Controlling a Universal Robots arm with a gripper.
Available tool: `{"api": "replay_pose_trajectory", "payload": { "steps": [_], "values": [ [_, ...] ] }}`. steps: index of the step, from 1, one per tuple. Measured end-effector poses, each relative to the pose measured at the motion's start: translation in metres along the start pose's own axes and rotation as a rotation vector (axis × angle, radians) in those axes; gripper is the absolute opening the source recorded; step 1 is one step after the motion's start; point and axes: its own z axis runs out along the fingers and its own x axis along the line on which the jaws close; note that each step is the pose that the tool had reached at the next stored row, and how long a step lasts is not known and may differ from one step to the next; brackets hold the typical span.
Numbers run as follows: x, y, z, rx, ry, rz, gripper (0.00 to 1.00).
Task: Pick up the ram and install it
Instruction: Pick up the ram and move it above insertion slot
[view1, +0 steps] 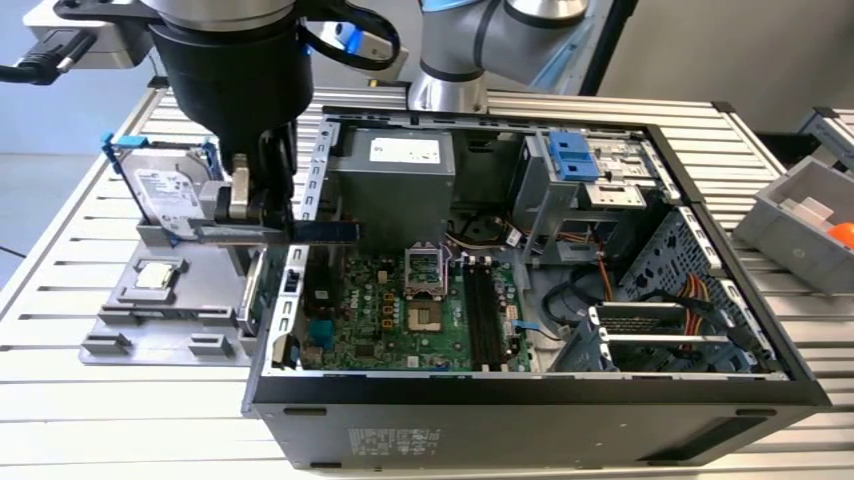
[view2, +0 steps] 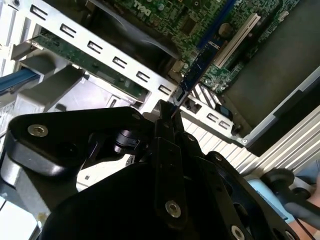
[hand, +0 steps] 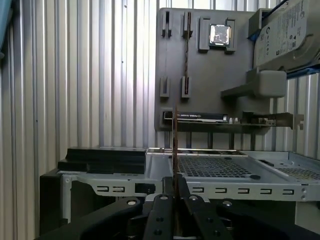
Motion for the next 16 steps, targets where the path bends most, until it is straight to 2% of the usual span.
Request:
{"api": "replay_pose_trajectory", "payload": {
  "steps": [16],
  "values": [
    [-0.0002, -0.0369, -0.0009, 0.0, 0.0, 0.0, 0.0]
  ]
}}
